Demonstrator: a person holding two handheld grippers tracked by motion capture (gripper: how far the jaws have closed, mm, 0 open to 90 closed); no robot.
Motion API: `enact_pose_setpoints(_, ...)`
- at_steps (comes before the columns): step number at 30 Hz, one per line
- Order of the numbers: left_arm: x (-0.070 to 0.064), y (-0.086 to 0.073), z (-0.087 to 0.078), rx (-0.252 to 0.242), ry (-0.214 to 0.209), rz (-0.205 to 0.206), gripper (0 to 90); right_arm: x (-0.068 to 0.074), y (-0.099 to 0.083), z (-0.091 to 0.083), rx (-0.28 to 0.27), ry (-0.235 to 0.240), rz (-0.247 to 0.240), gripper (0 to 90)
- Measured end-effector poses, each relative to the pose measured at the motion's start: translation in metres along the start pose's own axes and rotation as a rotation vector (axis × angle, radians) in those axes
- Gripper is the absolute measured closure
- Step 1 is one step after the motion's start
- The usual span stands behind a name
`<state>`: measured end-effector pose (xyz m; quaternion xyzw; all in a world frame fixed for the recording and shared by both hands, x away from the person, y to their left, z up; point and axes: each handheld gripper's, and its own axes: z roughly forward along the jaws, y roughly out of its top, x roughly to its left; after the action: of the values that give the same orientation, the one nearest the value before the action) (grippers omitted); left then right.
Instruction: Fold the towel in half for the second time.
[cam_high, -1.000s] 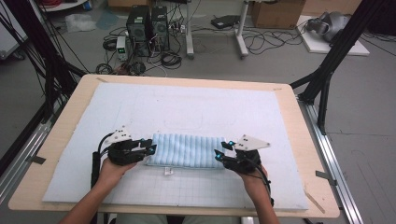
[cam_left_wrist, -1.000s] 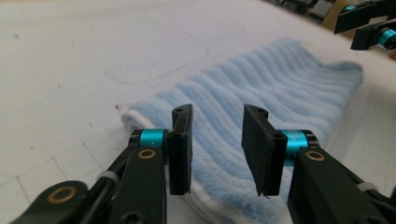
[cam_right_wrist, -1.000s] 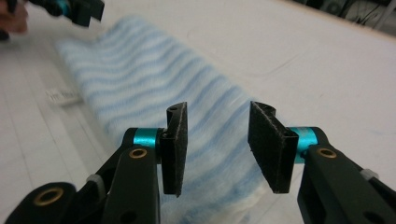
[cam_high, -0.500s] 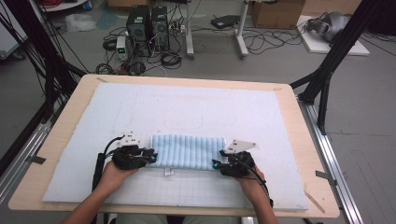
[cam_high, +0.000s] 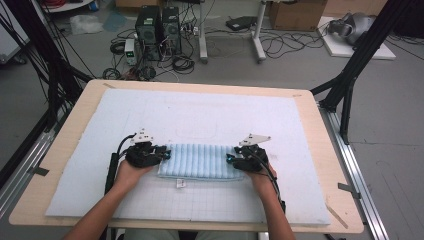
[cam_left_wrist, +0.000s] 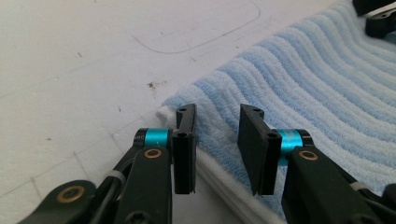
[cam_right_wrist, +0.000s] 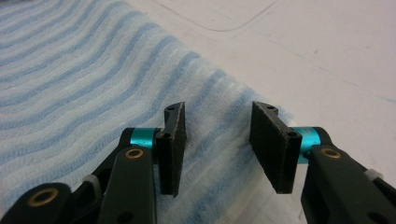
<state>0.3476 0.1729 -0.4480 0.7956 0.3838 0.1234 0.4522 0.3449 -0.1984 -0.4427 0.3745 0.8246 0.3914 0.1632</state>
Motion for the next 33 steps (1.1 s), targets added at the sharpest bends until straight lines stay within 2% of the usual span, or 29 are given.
enact_pose_setpoints(1, 0.001, 0.000, -0.001, 0.000, -0.001, -0.003, 67.4, 0.000, 0.000, -0.001, 0.001, -0.020, 0.000, 54.7)
enact_pose_setpoints(3, 0.003, 0.000, -0.006, -0.018, -0.001, -0.016, 65.8, -0.001, 0.000, -0.006, -0.015, -0.015, 0.009, 53.0)
enact_pose_setpoints(4, 0.004, 0.000, -0.008, -0.046, -0.008, -0.025, 64.5, -0.001, 0.000, -0.010, -0.025, -0.018, 0.006, 52.5)
enact_pose_setpoints(7, 0.006, 0.000, -0.021, -0.132, -0.032, -0.009, 59.7, 0.000, 0.000, -0.022, -0.069, -0.022, 0.002, 48.2)
enact_pose_setpoints(9, 0.008, 0.001, -0.029, -0.186, -0.049, 0.000, 59.2, 0.001, -0.001, -0.031, -0.086, -0.047, -0.011, 42.3)
enact_pose_setpoints(11, 0.012, 0.002, -0.039, -0.253, -0.055, -0.009, 49.9, 0.000, -0.002, -0.040, -0.111, -0.065, -0.011, 36.6)
enact_pose_setpoints(13, 0.015, 0.001, -0.046, -0.294, -0.055, -0.011, 42.4, 0.000, -0.004, -0.048, -0.132, -0.087, -0.004, 30.2)
enact_pose_setpoints(16, 0.021, 0.000, -0.059, -0.350, -0.032, -0.024, 30.4, -0.001, -0.007, -0.063, -0.164, -0.135, -0.006, 22.2)
enact_pose_setpoints(21, 0.031, -0.001, -0.075, -0.405, -0.006, -0.020, 20.0, -0.004, -0.013, -0.081, -0.194, -0.175, 0.008, 14.9)
enact_pose_setpoints(23, 0.033, -0.002, -0.081, -0.416, 0.007, -0.011, 19.4, -0.005, -0.015, -0.086, -0.202, -0.192, 0.004, 13.3)
enact_pose_setpoints(25, 0.034, -0.002, -0.085, -0.430, 0.012, -0.007, 19.4, -0.006, -0.017, -0.091, -0.211, -0.204, 0.020, 12.2)
enact_pose_setpoints(28, 0.035, -0.004, -0.091, -0.441, 0.024, -0.006, 19.4, -0.009, -0.022, -0.098, -0.226, -0.210, 0.041, 11.8)
enact_pose_setpoints(33, 0.033, -0.010, -0.101, -0.451, 0.038, 0.006, 19.6, -0.011, -0.028, -0.109, -0.245, -0.213, 0.037, 11.4)
